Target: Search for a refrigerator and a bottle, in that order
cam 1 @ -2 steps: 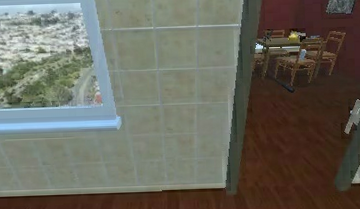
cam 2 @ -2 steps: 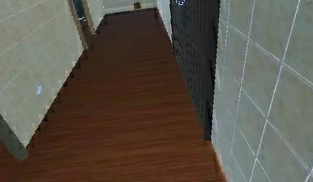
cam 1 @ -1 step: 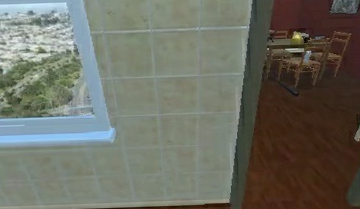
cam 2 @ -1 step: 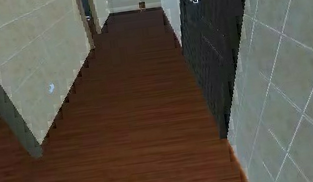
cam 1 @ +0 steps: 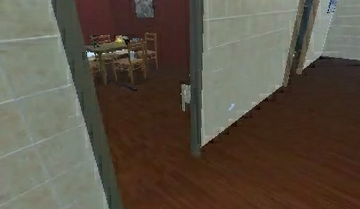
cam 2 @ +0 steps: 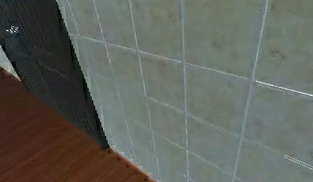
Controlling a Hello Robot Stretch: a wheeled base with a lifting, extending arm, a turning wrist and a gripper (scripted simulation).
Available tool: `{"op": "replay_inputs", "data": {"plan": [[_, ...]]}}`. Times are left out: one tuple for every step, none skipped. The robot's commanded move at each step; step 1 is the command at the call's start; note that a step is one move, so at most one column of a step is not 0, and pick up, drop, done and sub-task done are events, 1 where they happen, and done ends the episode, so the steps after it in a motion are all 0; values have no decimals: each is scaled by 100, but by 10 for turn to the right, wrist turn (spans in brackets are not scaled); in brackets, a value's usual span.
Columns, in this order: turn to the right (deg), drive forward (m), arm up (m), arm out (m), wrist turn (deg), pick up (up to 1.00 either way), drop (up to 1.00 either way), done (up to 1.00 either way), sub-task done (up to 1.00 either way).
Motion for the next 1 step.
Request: {"op": "replay_inputs", "data": {"plan": [[360, 0, 0, 0, 0, 0, 0, 0, 0]]}}
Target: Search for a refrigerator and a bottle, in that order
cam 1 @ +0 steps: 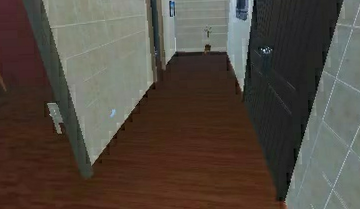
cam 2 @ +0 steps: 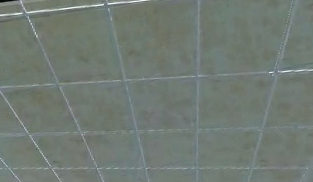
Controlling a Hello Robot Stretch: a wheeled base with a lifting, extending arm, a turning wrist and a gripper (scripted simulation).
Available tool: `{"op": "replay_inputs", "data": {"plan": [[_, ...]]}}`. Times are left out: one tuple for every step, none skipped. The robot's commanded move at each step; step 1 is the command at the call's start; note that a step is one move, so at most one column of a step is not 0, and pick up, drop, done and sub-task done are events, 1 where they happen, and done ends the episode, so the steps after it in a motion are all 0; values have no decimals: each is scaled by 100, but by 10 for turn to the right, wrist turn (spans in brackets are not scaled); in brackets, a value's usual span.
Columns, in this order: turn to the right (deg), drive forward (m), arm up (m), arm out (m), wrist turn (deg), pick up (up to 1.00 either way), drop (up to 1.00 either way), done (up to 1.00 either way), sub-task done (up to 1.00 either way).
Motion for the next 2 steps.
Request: {"op": "replay_inputs", "data": {"plan": [[0, 100, 0, 0, 0, 0, 0, 0, 0], [0, 100, 0, 0, 0, 0, 0, 0, 0]]}}
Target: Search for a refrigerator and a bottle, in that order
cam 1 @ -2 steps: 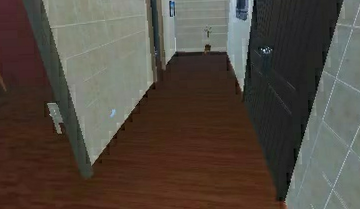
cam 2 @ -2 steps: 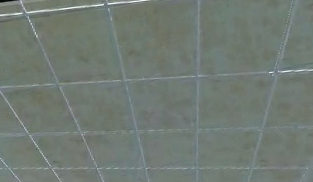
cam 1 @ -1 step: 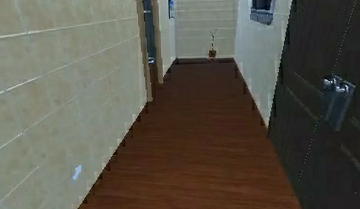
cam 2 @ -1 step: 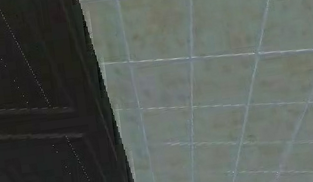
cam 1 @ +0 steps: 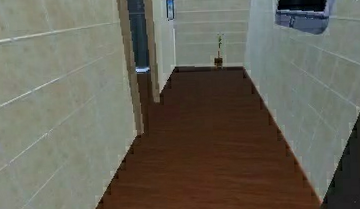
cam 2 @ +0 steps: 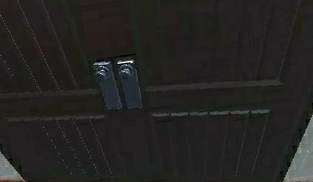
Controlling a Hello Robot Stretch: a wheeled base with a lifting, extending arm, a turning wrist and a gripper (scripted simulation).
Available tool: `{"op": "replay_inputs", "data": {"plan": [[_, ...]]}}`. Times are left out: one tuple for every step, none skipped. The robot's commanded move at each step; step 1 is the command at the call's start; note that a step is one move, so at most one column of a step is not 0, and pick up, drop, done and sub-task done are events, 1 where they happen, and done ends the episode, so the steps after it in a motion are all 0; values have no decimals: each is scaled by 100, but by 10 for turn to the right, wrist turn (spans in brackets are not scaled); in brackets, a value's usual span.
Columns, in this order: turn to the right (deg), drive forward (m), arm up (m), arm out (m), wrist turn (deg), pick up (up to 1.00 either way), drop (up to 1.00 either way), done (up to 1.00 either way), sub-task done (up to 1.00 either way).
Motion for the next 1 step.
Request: {"op": "replay_inputs", "data": {"plan": [[0, 100, 0, 0, 0, 0, 0, 0, 0]]}}
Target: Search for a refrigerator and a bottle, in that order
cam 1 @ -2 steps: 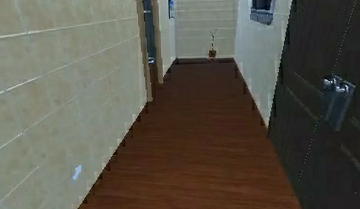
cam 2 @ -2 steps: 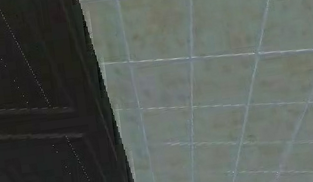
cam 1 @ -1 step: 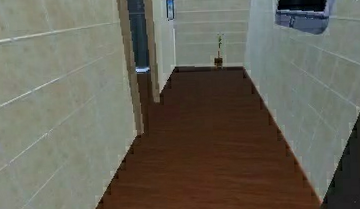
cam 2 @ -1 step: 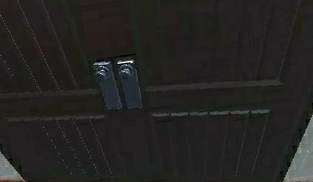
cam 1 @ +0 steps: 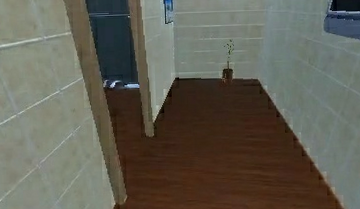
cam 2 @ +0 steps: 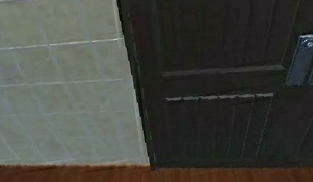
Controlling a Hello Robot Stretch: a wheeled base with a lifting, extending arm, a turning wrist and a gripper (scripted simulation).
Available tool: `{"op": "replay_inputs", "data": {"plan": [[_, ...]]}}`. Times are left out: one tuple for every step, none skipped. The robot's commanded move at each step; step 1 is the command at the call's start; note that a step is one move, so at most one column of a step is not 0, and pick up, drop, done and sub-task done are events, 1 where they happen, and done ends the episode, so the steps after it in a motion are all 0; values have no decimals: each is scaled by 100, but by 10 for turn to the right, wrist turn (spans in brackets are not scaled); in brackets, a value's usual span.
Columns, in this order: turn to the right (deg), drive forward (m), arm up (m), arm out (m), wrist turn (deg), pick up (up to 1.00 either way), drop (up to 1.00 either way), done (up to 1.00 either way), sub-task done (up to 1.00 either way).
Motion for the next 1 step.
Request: {"op": "replay_inputs", "data": {"plan": [[30, 0, 0, 0, 0, 0, 0, 0, 0]]}}
